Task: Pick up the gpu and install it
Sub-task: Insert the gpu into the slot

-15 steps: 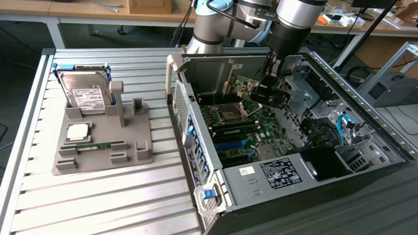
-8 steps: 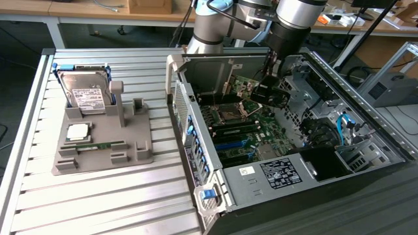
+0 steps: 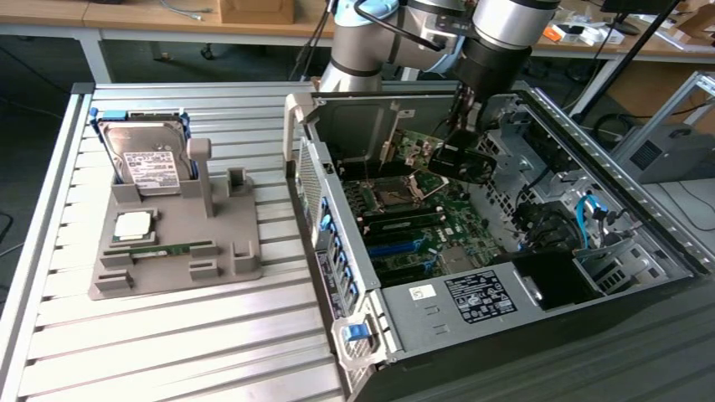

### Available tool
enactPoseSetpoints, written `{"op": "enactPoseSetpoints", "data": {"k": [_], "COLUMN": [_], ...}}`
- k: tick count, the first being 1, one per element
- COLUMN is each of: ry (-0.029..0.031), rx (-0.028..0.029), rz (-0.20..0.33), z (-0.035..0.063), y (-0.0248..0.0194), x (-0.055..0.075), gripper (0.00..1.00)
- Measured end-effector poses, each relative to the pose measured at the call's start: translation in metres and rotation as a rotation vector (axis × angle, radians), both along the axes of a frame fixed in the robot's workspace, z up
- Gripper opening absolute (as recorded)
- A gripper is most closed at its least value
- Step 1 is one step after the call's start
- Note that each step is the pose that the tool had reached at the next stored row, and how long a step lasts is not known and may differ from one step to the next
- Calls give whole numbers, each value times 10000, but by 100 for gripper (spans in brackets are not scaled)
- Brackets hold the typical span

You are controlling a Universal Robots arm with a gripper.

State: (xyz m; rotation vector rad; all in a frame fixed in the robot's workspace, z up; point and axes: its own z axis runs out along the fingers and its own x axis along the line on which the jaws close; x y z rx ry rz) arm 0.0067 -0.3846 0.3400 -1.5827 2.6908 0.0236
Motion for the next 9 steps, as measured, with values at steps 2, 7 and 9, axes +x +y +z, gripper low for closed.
{"op": "enactPoseSetpoints", "data": {"k": [2,7,9], "ry": [0,0,0], "rx": [-1,-5,-7], "rz": [59,218,280], "z": [0,0,0], "y": [0,0,0], "x": [0,0,0], "gripper": [27,27,27]}}
